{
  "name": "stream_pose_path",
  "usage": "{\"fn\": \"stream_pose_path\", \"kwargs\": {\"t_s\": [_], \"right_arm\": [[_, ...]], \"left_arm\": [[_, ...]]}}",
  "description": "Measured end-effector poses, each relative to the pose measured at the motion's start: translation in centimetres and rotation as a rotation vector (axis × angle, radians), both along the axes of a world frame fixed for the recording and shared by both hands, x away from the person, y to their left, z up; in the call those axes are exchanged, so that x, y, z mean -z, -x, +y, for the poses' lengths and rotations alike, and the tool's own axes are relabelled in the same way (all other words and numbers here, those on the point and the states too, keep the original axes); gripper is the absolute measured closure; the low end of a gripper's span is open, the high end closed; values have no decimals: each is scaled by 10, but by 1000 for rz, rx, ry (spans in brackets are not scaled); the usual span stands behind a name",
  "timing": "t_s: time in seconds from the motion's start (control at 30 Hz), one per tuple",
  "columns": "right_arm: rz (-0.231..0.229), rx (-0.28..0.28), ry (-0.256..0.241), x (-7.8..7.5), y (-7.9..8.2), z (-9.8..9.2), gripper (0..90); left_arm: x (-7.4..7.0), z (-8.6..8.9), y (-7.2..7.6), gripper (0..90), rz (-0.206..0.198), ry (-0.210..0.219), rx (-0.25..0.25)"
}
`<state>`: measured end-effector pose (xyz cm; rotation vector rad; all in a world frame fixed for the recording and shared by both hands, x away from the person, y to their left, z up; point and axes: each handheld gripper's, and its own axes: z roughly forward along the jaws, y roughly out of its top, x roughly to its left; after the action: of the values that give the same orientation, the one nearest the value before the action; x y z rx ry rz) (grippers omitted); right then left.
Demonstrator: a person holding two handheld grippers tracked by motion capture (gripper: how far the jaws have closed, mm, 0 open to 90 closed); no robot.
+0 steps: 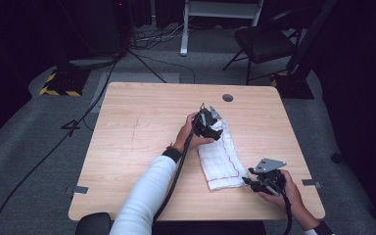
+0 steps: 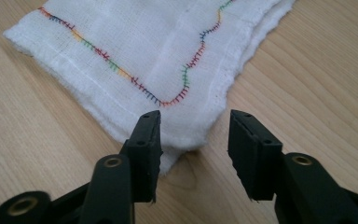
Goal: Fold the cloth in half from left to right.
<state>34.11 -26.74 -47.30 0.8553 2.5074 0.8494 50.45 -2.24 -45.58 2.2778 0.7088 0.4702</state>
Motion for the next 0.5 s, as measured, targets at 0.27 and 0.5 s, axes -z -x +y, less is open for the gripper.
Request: {"fn": "stream_pose_path", "kwargs": {"t_s": [0.27,0.5], "right_arm": [[-47,35,-56,-9,-3,-13,450],[-83,29,-49,-7,-17,-11,455]], "left_arm": [[13,30,50,210,46,-11,116],[20,16,83,213,78,-59,211]]}}
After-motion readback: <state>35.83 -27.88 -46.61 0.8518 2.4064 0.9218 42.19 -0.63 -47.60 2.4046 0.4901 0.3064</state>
